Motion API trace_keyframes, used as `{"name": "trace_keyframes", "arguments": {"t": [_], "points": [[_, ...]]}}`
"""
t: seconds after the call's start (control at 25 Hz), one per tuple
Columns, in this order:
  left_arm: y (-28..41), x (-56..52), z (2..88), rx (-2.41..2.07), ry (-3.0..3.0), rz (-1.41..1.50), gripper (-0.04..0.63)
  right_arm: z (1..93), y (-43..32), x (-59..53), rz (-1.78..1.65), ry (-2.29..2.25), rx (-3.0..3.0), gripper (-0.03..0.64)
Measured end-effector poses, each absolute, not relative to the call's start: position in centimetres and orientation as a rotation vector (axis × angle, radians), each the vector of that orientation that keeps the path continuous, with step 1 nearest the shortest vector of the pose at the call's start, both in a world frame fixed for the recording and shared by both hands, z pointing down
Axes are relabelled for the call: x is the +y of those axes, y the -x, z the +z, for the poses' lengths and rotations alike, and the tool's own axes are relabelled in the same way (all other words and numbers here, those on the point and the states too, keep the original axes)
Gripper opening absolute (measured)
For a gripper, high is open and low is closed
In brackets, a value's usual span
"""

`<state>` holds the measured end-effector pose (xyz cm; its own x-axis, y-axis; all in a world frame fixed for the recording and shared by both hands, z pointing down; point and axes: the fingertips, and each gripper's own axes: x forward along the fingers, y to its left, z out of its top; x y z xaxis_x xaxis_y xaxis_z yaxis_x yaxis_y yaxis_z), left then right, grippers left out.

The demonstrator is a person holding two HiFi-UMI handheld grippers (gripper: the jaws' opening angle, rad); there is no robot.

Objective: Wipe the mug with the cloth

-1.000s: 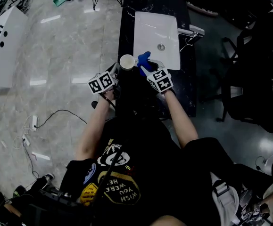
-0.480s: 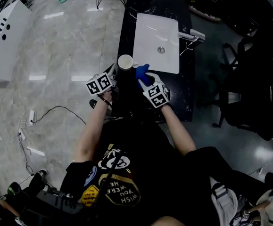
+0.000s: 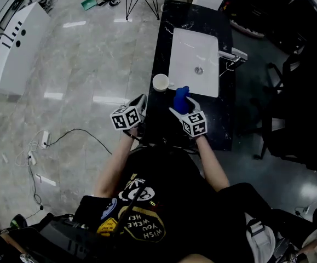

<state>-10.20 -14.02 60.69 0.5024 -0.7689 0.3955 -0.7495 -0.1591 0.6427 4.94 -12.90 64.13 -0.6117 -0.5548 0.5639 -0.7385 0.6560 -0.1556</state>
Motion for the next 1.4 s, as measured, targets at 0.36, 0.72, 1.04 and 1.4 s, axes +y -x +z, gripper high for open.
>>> {"name": "trace_keyframes", "arguments": {"t": [0.36,0.72,1.04,1.4], "points": [[8.5,-10.5,56.9,-1.387,-2.357,0.377,0.002,57.2,-4.0,-11.0,0.427,-1.324,-2.468,0.002],[7.3,-9.3,55.4,-1.338,-2.466,0.409,0.002,56.4,-4.6,-9.8,0.458,-1.427,-2.444,0.002],[7.3,-9.2,55.8,-1.32,-2.444,0.414,0.003,56.4,-4.8,-9.4,0.468,-1.42,-2.432,0.002],[4.5,-8.1,56.2,-1.232,-2.537,0.496,0.003,56.5,-4.7,-7.7,0.483,-1.36,-2.444,0.002]]}}
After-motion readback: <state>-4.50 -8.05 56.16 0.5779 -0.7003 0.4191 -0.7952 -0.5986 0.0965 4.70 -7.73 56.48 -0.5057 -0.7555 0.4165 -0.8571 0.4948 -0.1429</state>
